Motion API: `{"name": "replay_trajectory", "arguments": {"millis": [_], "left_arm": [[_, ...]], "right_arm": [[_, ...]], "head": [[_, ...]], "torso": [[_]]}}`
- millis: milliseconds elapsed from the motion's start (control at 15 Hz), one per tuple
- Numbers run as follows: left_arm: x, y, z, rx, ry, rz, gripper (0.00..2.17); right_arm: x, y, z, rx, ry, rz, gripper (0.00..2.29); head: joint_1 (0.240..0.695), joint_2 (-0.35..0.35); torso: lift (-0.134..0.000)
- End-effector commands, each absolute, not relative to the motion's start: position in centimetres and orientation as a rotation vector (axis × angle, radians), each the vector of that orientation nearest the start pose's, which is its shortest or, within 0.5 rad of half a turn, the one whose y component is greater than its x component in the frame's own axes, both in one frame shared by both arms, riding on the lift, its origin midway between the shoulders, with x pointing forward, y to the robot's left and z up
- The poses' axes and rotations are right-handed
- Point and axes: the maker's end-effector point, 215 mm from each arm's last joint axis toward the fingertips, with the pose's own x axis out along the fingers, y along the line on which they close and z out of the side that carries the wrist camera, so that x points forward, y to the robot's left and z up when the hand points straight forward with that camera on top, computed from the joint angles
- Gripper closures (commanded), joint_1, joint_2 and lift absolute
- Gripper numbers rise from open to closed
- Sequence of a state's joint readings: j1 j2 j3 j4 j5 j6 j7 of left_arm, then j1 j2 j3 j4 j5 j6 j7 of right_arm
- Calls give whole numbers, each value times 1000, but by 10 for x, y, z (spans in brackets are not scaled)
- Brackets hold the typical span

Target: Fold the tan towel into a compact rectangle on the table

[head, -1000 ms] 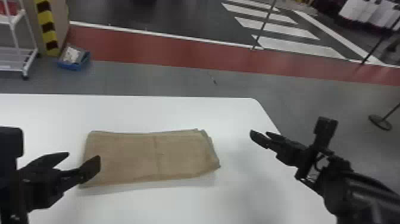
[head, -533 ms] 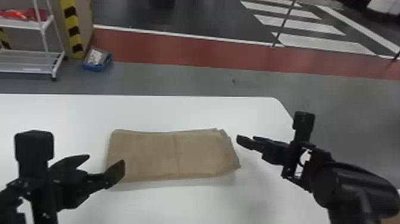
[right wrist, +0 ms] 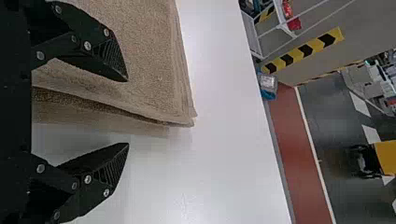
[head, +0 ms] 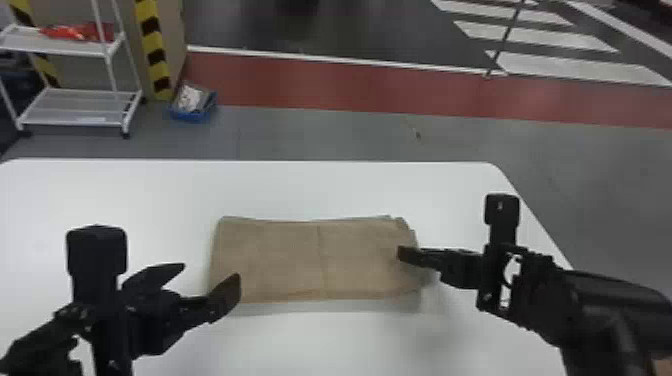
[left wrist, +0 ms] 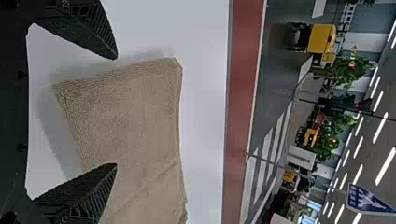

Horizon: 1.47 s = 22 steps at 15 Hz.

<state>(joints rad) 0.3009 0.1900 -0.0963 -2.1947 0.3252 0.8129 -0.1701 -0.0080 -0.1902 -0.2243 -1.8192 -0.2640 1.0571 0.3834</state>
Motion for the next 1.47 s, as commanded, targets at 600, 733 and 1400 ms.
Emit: {"name": "replay_trajectory", "arguments": {"millis": [600, 733, 1400], "left_arm": [[459, 39, -388, -100, 429, -567, 87], [463, 20, -401, -104, 441, -593, 100], [481, 23, -441, -26, 470, -531, 1301]], "right_arm": [[508, -274, -442, 274, 699, 279, 971], [509, -271, -433, 262, 682, 287, 971], [510, -268, -418, 242, 659, 296, 967]], "head": [[695, -242], [695, -256], [695, -271]], "torso": [[-124], [-124], [-124]]}}
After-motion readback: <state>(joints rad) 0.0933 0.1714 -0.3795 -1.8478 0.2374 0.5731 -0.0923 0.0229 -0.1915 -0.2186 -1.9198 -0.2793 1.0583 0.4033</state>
